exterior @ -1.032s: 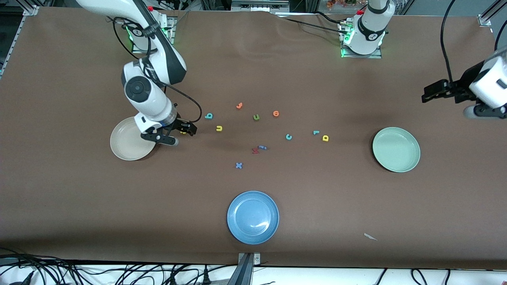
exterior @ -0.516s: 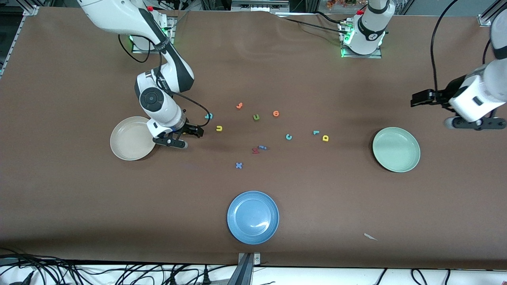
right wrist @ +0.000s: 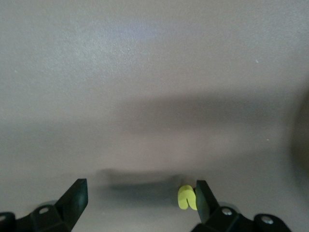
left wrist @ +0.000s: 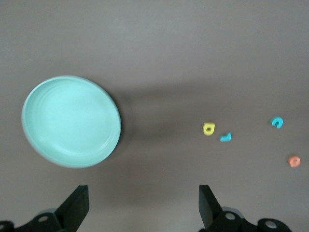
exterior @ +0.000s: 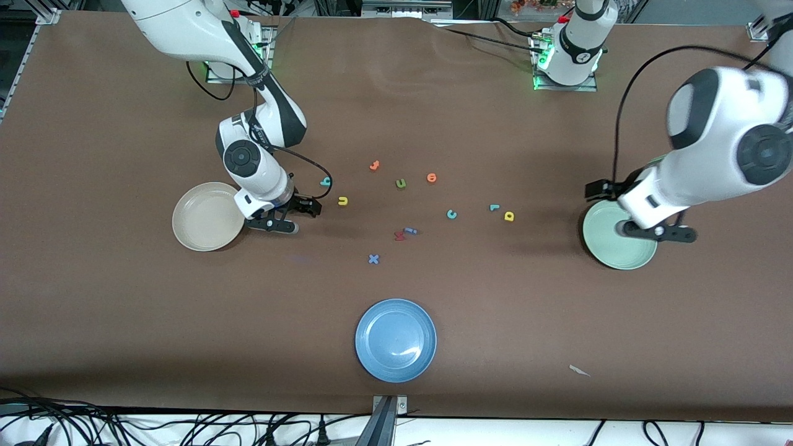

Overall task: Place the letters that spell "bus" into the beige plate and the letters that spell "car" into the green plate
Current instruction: 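Carry the yellow letter to the white plate while the left gripper grasps another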

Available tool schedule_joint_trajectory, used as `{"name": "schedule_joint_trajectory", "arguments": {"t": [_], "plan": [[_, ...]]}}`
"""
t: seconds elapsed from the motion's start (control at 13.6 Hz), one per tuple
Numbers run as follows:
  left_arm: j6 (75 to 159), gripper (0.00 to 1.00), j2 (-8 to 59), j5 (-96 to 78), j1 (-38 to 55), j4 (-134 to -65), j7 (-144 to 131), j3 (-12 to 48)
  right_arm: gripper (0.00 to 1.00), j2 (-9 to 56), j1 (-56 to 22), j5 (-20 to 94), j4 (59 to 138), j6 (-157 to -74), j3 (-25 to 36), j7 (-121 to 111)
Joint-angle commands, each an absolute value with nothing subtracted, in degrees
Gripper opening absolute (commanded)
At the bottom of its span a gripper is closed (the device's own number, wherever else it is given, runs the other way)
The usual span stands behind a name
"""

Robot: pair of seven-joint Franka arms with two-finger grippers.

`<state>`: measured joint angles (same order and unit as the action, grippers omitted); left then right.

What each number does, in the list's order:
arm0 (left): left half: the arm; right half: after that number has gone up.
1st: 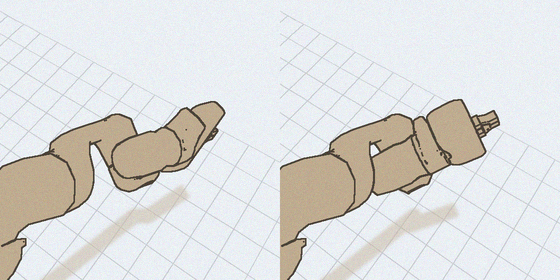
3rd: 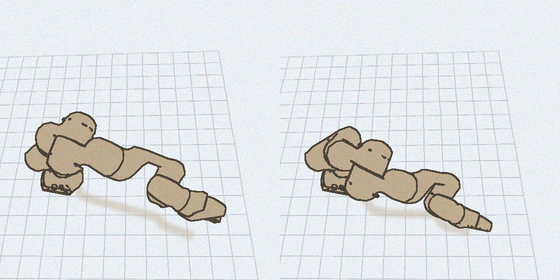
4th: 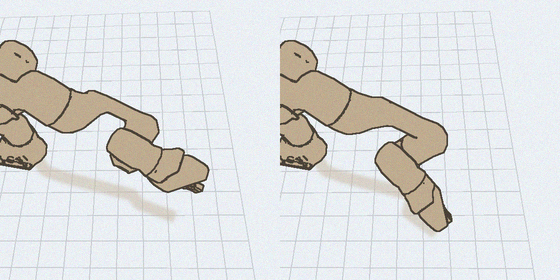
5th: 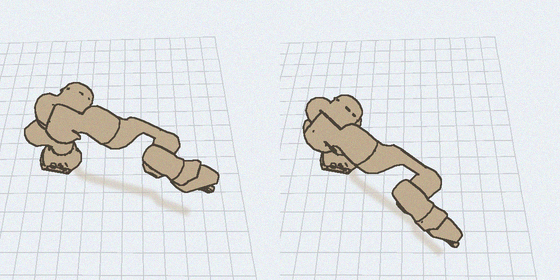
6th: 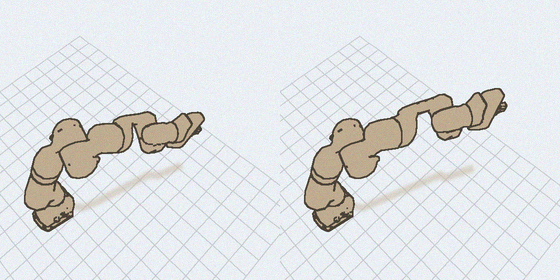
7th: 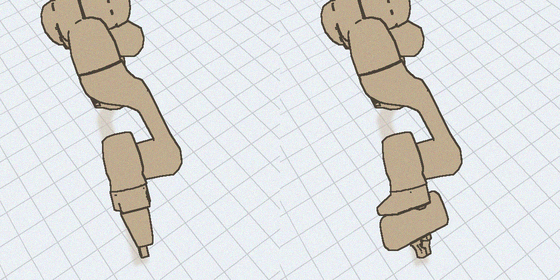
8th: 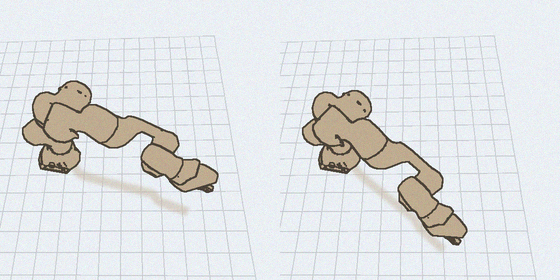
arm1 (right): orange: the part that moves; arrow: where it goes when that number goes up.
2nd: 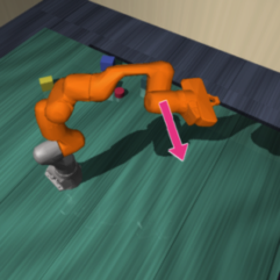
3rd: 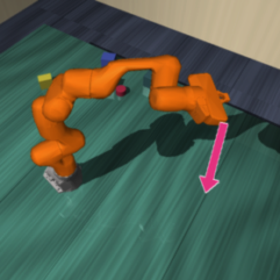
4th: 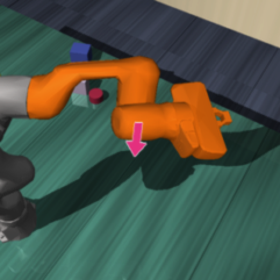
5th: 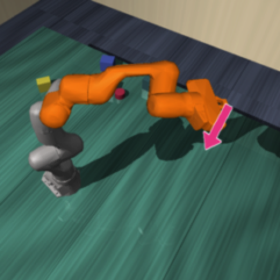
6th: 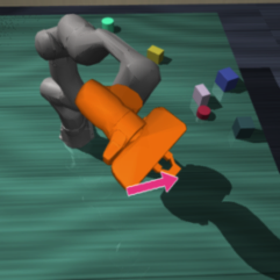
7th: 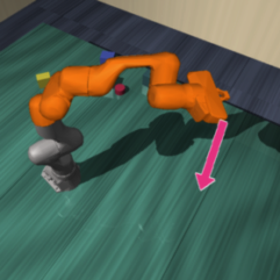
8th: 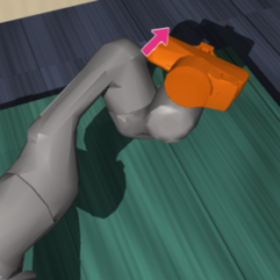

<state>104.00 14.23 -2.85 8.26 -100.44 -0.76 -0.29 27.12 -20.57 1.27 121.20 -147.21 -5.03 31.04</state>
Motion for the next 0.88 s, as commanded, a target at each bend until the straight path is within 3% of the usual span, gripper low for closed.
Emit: {"name": "schedule_joint_trajectory", "arguments": {"t": [0.0,0.37,0.52,0.66,0.81], "plan": [[114.1,1.00,13.8,-4.7,8.6,-107.9,-0.6,1.2,0.99,25.1,-20.5,0.8,125.0,-147.7,-4.1,28.4],[125.8,1.00,19.6,-6.5,11.6,-111.5,-1.6,2.3,0.99,25.1,-20.5,0.8,125.7,-147.7,-3.3,27.5],[129.4,1.00,22.5,-7.6,13.3,-111.8,-2.9,2.3,0.83,25.1,-20.5,0.9,125.8,-147.9,-3.3,27.8],[134.3,1.00,24.3,-7.6,14.3,-114.0,-3.5,2.3,0.61,25.1,-20.5,0.9,125.8,-148.1,-3.3,27.9],[139.9,1.00,26.0,-7.6,14.8,-116.6,-3.6,2.4,0.48,25.1,-20.5,0.9,125.8,-148.1,-3.3,27.9]]}}
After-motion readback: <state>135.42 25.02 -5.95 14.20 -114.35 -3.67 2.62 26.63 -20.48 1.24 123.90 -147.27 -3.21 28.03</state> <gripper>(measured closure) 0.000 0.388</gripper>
